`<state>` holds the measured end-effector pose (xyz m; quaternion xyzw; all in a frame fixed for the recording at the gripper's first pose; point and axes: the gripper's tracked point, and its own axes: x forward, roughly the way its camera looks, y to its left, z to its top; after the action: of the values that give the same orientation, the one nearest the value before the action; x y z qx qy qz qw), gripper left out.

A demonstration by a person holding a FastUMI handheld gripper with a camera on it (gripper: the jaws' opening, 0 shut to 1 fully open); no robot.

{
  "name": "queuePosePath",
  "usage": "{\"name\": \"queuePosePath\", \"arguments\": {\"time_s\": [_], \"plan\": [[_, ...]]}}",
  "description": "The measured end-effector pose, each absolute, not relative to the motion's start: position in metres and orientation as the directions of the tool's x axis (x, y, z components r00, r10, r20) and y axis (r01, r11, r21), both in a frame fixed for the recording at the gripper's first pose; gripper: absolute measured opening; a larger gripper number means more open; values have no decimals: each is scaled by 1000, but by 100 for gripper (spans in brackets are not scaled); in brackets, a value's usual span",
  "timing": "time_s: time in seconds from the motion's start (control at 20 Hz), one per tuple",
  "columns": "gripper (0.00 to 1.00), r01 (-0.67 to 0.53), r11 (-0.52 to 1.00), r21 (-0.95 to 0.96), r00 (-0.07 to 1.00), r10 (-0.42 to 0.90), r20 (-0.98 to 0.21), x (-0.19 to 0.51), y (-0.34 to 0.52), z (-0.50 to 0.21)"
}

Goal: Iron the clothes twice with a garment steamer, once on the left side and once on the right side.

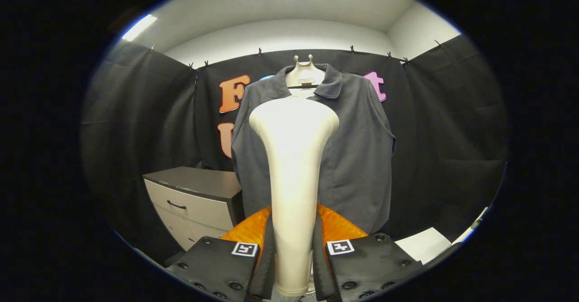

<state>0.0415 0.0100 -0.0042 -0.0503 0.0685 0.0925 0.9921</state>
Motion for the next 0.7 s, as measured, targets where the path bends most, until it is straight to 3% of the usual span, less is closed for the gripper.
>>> {"name": "queuePosePath", "arguments": {"time_s": [0.7], "plan": [[42,-156,984,-90,978,141,-151,45,2,-9]]}}
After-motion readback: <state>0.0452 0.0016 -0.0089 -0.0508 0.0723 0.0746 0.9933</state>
